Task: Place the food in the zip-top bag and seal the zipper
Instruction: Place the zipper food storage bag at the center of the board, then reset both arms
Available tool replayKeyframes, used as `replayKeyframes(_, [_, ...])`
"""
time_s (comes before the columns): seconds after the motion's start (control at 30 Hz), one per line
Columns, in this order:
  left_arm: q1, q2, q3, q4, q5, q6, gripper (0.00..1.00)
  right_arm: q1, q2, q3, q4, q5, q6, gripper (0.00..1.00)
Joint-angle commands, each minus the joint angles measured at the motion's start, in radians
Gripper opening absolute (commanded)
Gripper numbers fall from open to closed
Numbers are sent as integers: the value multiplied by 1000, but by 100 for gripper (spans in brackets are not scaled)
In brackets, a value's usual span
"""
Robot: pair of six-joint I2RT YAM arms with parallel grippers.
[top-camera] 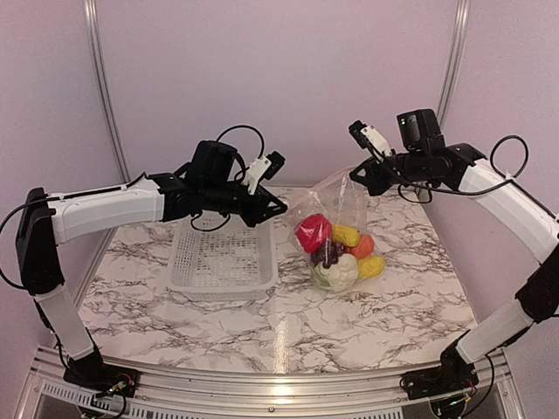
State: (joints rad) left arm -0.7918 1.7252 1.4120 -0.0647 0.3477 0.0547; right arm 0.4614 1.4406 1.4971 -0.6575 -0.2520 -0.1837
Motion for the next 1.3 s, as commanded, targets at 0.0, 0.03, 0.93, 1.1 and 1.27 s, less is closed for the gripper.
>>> replayKeyframes(0.0, [26, 105, 230, -24, -84, 41, 12, -13, -6, 71, 233, 137, -28, 0])
replayKeyframes(0.03, [33, 126, 262, -22, -79, 50, 12, -13, -2, 82, 237, 155, -36, 0])
replayKeyframes(0.93, [37, -162, -60, -34, -211, -319, 99, -12, -452, -355, 171, 126, 208, 98])
replayKeyframes(1.1, [54, -206, 57, -251, -569, -368, 99, -12, -338, -296, 283, 500, 362, 98])
replayKeyframes(1.27, [64, -267, 44, -289, -758, -348, 99, -13, -210, -186, 250, 664, 448, 99])
